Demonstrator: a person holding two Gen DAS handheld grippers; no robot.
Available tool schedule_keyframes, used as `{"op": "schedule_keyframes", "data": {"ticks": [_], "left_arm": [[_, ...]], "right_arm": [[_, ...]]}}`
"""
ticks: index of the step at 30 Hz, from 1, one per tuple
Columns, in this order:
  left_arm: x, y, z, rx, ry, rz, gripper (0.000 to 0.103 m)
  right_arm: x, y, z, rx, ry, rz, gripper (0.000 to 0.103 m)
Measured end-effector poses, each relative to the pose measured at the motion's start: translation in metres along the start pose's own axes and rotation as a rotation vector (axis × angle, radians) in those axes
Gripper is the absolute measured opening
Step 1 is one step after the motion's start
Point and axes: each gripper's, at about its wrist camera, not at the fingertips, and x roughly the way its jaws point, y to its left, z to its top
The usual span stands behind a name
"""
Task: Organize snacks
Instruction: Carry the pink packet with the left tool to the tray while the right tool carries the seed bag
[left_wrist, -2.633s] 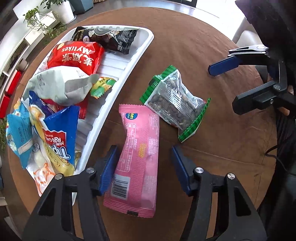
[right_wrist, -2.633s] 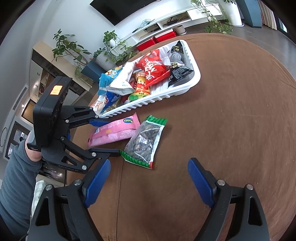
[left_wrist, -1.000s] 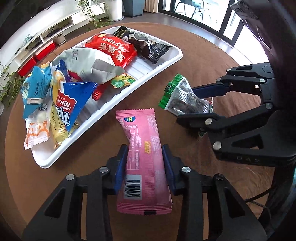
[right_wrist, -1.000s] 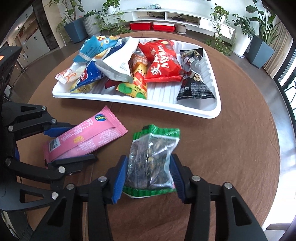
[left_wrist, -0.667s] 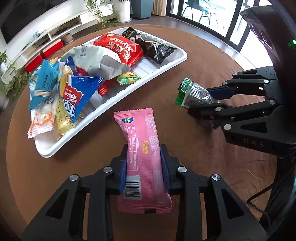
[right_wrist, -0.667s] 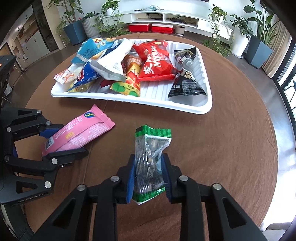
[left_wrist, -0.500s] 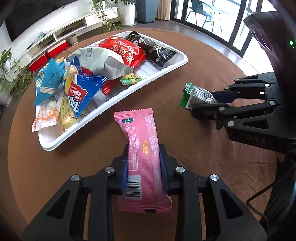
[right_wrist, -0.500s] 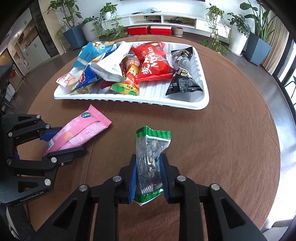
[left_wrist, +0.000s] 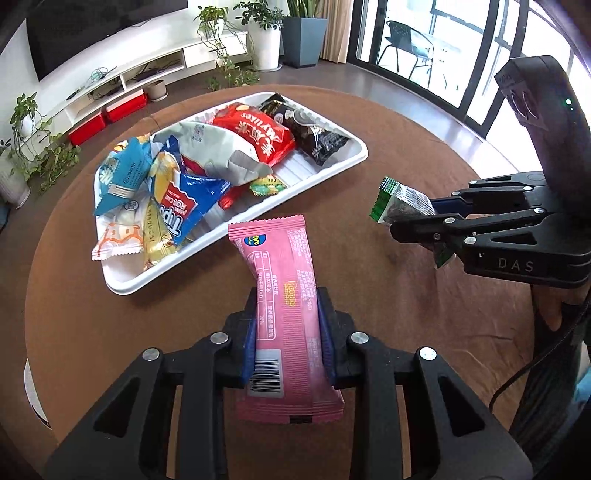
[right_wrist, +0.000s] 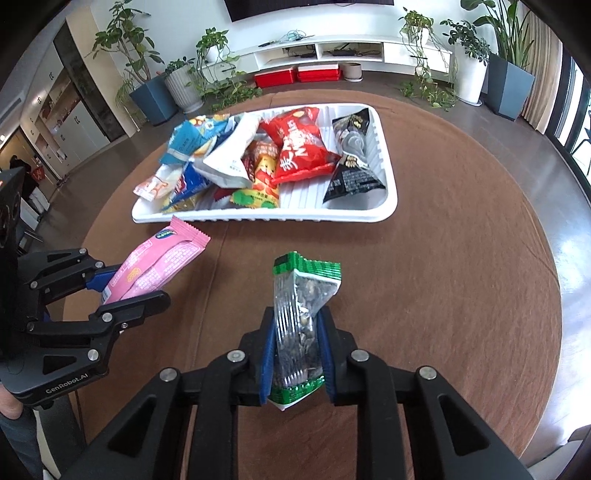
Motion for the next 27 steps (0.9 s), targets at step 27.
{"op": "schedule_keyframes", "data": {"ticks": [27], "left_arm": [[-0.013, 0.113, 0.099, -0.210, -0.163, 0.072, 0.025]], "right_arm": [[0.016, 0.008, 0.140, 0.008, -0.121, 0.157, 0.023]]}}
